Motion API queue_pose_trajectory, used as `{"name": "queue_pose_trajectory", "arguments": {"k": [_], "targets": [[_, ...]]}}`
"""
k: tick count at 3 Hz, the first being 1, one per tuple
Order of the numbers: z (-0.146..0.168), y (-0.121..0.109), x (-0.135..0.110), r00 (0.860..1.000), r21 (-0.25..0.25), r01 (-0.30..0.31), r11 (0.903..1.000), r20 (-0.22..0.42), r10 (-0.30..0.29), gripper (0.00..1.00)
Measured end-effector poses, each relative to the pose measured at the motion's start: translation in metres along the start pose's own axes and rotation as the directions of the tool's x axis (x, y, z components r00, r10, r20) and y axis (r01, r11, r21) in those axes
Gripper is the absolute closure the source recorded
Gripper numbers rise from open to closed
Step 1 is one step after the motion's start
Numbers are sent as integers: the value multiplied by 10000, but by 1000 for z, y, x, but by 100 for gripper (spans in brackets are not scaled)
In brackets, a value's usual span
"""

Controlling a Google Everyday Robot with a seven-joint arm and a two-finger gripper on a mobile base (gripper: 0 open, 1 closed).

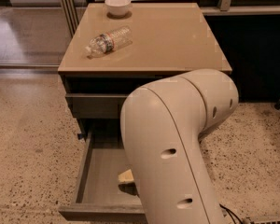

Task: Pick orange from middle drawer and place on counter

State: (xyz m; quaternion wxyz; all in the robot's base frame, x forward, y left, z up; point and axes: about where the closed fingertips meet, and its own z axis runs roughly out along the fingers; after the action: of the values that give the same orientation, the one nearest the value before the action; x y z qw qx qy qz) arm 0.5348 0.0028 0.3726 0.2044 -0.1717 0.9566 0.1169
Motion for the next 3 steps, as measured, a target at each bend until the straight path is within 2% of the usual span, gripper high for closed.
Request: {"name": "queue_pose_trajectory", "arguments": {"k": [1, 2, 3], "targets": [[-4, -18, 11, 9996, 154, -78, 9999, -284, 82, 0], [-3, -19, 12, 9994, 180, -123, 9998, -309, 129, 0], [-3, -19, 12, 9994, 179, -123, 9998, -309, 129, 19]]}}
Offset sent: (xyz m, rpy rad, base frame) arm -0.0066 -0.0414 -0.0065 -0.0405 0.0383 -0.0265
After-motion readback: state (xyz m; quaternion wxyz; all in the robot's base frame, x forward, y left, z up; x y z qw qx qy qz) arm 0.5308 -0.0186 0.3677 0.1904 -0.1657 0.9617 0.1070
